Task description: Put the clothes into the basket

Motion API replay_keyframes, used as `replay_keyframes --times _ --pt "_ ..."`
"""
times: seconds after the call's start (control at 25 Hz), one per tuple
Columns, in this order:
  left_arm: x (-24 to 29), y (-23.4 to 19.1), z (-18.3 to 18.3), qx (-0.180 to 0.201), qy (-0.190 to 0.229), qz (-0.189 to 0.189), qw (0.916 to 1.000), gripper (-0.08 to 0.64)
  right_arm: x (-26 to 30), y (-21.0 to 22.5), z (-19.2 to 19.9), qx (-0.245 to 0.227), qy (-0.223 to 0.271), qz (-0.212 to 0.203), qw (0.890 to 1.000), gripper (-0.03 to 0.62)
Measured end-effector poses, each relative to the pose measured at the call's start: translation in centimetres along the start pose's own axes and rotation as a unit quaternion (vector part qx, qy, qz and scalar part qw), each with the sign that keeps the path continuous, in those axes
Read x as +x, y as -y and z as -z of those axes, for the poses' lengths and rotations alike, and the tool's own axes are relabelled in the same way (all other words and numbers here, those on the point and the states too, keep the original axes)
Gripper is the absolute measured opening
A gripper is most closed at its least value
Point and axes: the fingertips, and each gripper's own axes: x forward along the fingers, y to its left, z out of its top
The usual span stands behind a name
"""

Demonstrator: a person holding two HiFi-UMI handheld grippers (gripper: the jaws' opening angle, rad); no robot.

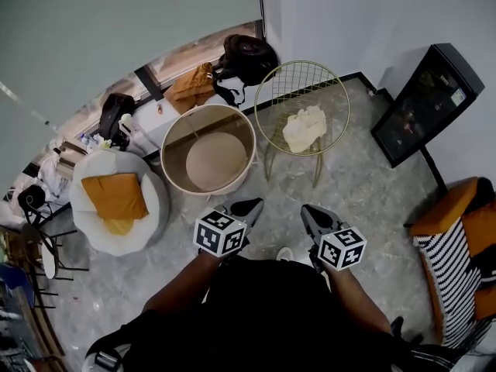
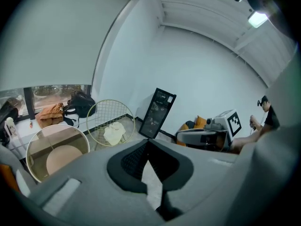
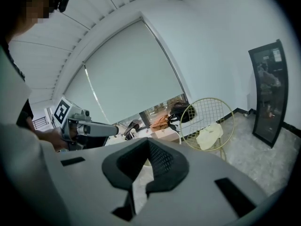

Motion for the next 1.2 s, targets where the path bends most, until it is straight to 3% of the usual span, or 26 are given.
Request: replay_keyframes --times 0.44,0.64,0.96,1.2 --pt "4.0 2.1 -0.9 0.016 -0.018 -0.017 0.9995 0.002 -0.8 5.1 0.3 0.019 -0.014 -0.008 1.000 0.015" --pt "5.2 0.1 -1.1 0.002 -0.030 -0.019 0.9994 0.001 0.7 6.1 -0.1 0.026 -0.016 -0.004 1.000 0.015" --pt "9.2 -4.3 -4.6 0.004 -0.031 0.018 0.9993 0.001 5.1 9.4 -2.0 0.032 -0.032 0.033 0.998 0.015" --pt "11.8 -11.2 -8.8 0.014 -0.028 0.025 0.9992 0.002 11.7 11.7 -5.1 -0.023 -0.060 0.063 0.996 0.015"
